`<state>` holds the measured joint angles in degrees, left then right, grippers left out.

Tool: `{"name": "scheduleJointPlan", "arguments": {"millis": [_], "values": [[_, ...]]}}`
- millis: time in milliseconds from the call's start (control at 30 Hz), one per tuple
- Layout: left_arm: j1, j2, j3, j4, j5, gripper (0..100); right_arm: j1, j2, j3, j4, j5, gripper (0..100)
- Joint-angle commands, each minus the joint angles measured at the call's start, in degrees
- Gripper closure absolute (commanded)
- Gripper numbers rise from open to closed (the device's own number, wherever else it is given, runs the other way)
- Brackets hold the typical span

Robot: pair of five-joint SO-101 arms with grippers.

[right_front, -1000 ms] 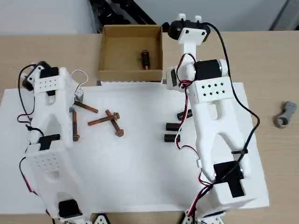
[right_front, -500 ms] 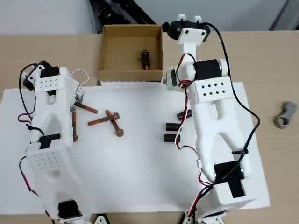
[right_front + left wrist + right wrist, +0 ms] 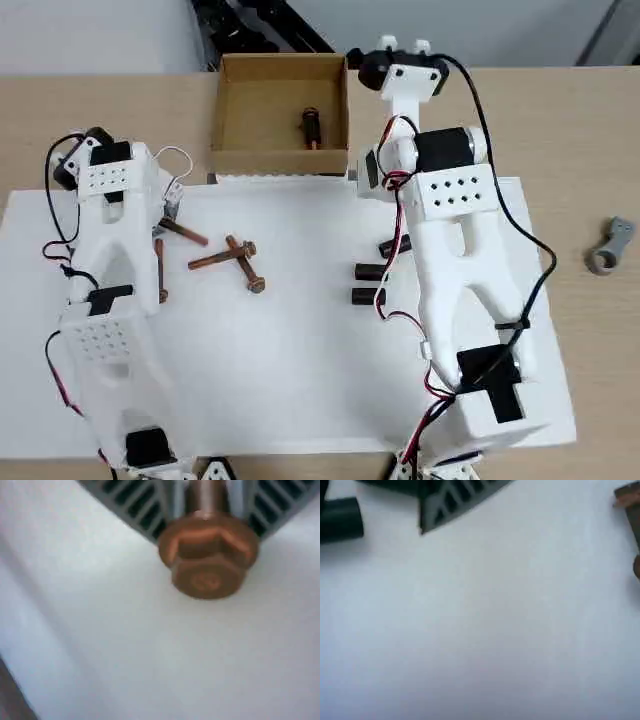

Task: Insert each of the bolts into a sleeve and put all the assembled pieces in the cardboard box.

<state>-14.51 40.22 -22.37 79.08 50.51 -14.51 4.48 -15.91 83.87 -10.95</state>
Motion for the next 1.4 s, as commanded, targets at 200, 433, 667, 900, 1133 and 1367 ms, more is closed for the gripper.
{"name": "scheduleJointPlan", "arguments": {"millis": [200,433,667,900,1133,1367], "values": [[2.37,0.88,-0.04,2.64,-1.67,99,0.31,-1.19,-2.64,3.21,-0.18,87.6],[6.77,-8.44,0.04,3.69,-3.25,100,0.31,-4.62,-2.81,3.47,-0.44,87.6],[9.32,-24.44,0.31,4.04,-10.81,100,0.31,-10.24,-2.20,11.91,-0.44,87.4],[9.41,-37.54,0.31,8.09,-16.26,100,2.15,-12.62,10.02,11.47,-1.76,87.3],[9.41,-50.64,0.31,10.81,-21.98,100,1.89,-12.44,21.89,0.22,-18.73,87.3],[9.32,-59.69,0.31,14.07,-22.51,100,1.89,-12.44,31.03,-16.75,-31.47,87.2]]}}
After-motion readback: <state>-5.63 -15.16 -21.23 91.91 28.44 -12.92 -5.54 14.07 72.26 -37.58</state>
